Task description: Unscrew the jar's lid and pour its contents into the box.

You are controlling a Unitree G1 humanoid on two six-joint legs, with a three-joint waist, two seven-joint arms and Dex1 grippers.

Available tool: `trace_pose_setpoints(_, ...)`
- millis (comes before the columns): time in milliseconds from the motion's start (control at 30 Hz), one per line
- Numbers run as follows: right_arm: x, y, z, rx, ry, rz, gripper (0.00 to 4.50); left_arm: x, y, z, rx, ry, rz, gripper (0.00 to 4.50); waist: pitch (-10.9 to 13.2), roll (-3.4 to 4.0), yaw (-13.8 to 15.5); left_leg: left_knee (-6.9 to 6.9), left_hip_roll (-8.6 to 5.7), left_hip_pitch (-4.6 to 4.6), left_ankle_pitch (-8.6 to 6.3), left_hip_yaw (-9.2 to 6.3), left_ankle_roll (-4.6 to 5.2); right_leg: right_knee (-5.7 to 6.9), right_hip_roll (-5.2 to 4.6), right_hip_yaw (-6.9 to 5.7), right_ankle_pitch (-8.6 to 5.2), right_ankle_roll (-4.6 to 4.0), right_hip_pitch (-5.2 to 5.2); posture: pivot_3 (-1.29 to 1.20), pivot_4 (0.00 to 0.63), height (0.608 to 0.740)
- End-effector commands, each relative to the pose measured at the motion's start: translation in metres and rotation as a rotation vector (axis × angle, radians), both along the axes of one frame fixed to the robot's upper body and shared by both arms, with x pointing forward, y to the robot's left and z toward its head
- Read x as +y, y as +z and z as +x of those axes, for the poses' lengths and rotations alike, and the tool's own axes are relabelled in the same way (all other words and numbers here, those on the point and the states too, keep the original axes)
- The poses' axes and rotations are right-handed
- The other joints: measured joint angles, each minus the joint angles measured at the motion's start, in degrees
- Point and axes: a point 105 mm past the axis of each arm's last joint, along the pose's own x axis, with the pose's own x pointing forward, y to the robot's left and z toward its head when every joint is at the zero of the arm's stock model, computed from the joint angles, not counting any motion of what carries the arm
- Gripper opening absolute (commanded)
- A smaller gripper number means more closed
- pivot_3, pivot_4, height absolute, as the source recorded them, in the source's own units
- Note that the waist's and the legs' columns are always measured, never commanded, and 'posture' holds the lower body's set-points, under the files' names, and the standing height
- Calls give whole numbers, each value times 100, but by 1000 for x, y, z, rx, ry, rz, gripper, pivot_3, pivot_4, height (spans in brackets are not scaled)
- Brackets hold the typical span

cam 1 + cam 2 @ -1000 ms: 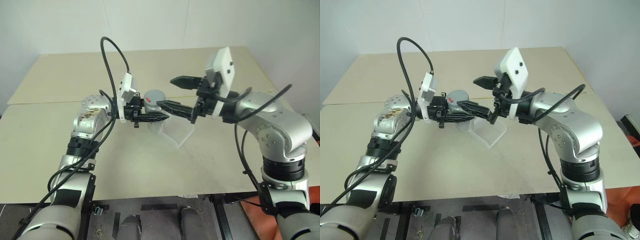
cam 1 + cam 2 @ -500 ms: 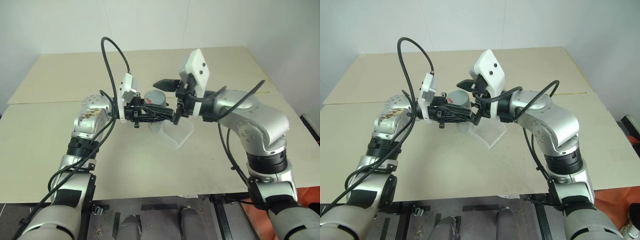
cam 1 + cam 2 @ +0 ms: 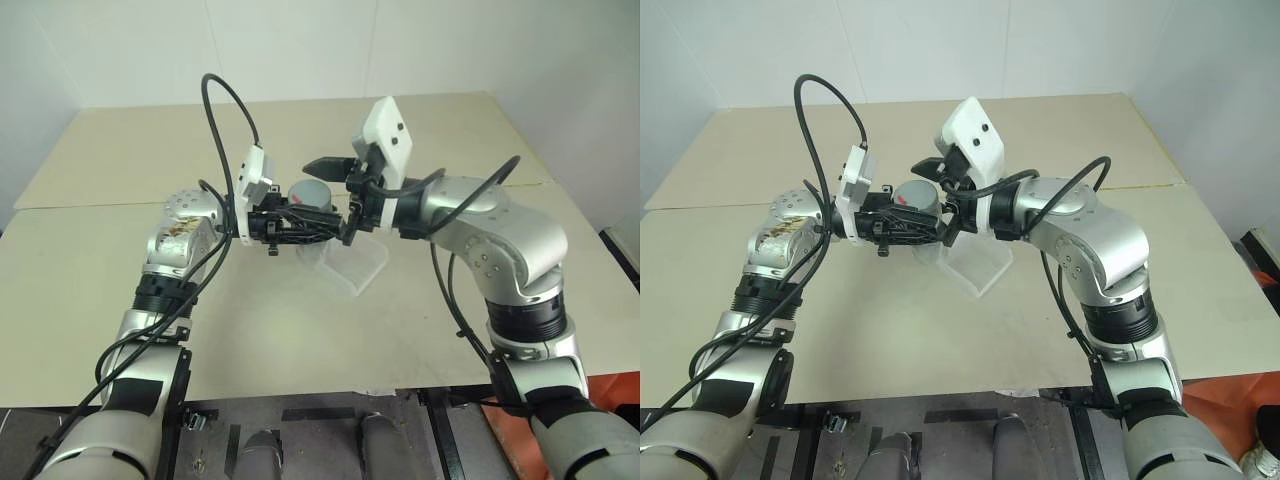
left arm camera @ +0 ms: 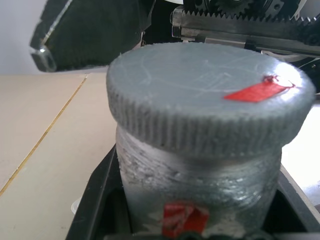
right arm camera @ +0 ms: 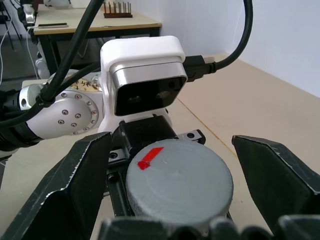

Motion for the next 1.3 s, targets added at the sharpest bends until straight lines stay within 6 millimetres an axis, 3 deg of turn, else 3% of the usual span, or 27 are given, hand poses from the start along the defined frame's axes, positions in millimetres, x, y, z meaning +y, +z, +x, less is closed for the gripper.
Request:
trace_pose_setpoints(33,2,12,-4,-59,17,21,4464,2,13,-2,-64,-2,-12,1947,0,0,1,0,0,0,0,0,0,0,0,0,0,0,0,0,150,740)
trace_pose_setpoints(133,2,12,-4,-58,19,19,4464,3,13,-2,-66,-1,-12,1947,0,0,0,0,0,0,0,0,0,0,0,0,0,0,0,0,150,740)
trace_pose_setpoints(333,1,11,-4,-58,18,13,2733,3,14,-2,-71,1,-12,1947,0,0,0,0,0,0,0,0,0,0,0,0,0,0,0,0,150,740)
trace_pose_setpoints(567,-3,19,-2,-39,19,39,2734,4,12,-2,-68,1,-9,1947,0,0,0,0,0,0,0,0,0,0,0,0,0,0,0,0,150,740)
trace_pose_setpoints(833,-16,41,-3,-20,12,114,2734,4,6,-4,-58,-3,1,1947,1,1,1,0,1,0,0,0,0,0,0,0,0,0,0,0,150,740)
trace_pose_setpoints(967,-43,41,9,-71,-114,112,2734,8,7,-1,-57,20,-4,1947,0,1,13,0,0,-1,0,-1,0,0,0,0,0,0,0,0,150,740)
trace_pose_setpoints(1067,-73,27,21,-96,-252,86,2734,12,9,1,-59,41,-3,1947,0,1,30,0,-1,-4,0,-1,0,-2,-1,-1,0,0,1,0,150,740)
trace_pose_setpoints(1167,-107,2,31,-68,-402,37,2734,17,10,3,-61,65,-5,1947,1,0,28,1,-1,-6,0,0,1,-6,-1,-1,0,0,0,0,150,740)
trace_pose_setpoints(1300,-147,-47,36,12,-580,-30,2734,23,11,4,-59,89,-11,1947,0,0,20,-1,0,-4,-2,2,3,-9,-1,-1,0,0,2,0,150,740)
